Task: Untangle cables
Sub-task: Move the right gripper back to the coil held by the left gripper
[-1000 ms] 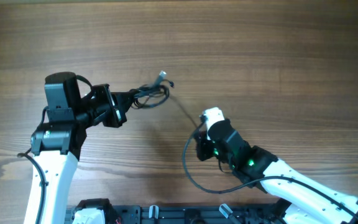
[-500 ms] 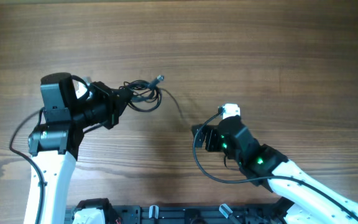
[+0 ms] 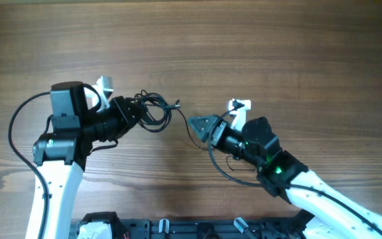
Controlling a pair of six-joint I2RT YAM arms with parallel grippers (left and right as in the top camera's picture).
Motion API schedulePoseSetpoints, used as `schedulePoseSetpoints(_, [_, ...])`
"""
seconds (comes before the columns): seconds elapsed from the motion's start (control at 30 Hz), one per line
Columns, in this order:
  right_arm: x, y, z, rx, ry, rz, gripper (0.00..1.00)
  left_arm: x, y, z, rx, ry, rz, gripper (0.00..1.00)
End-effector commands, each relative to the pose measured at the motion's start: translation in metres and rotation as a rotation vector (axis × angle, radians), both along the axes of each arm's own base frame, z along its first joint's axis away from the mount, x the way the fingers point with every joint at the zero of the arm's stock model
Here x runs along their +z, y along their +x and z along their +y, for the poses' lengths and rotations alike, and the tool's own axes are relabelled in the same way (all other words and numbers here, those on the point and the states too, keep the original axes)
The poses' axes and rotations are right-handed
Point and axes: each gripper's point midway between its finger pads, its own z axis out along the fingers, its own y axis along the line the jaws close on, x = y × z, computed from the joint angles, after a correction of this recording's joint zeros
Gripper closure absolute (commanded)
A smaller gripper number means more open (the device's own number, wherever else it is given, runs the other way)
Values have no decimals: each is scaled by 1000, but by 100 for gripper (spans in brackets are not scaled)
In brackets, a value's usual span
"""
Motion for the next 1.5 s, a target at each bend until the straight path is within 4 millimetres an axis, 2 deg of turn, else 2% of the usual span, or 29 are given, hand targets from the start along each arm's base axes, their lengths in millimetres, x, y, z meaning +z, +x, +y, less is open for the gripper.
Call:
schedulePoseSetpoints(0.0, [0, -1, 16, 45, 73, 43, 18, 11, -5, -20, -102, -2, -56, 96])
schedulePoseSetpoints(0.2, [-6, 4, 19, -1, 129, 136, 32, 8, -8, -26, -119, 20, -56, 96])
schedulePoseSetpoints(0.3, [4, 6, 22, 5, 167, 112, 42, 8, -10, -31, -134, 18, -54, 96])
schedulePoseSetpoints(0.37, [7, 7, 22, 6, 176, 100, 45, 8, -11, -34, -145, 18, -55, 96])
schedulePoseSetpoints(0.47, [7, 10, 21, -9, 175, 95, 53, 8, -14, -38, -162, 18, -55, 96])
schedulePoseSetpoints(0.57, [6, 11, 20, -21, 172, 95, 55, 8, -15, -41, -173, 17, -55, 96])
schedulePoseSetpoints(0.7, [3, 15, 17, -47, 167, 103, 64, 8, -16, -42, -176, 17, -54, 96])
schedulePoseSetpoints(0.77, [1, 21, 13, -90, 155, 96, 71, 8, -16, -42, -176, 17, -54, 96])
schedulePoseSetpoints(0.87, [1, 27, 8, -126, 133, 59, 93, 7, -16, -42, -176, 17, -50, 96])
schedulePoseSetpoints(0.9, [2, 28, 7, -124, 119, 36, 96, 7, -16, -42, -176, 17, -50, 96])
schedulePoseSetpoints(1.03, [8, 30, 7, -86, 36, -119, 96, 7, -16, -42, -175, 17, -50, 96])
schedulePoseSetpoints(1.2, [37, 21, 20, 64, -24, -421, 96, 7, -16, -42, -175, 17, -50, 96])
schedulePoseSetpoints(1.3, [51, 11, 28, 146, -20, -543, 95, 7, -16, -42, -171, 14, -46, 96])
schedulePoseSetpoints(1.37, [51, 5, 31, 189, -26, -567, 96, 9, -15, -42, -153, 0, -34, 96])
schedulePoseSetpoints(1.47, [37, 0, 34, 217, -58, -528, 95, 14, -10, -45, -147, -13, -56, 96])
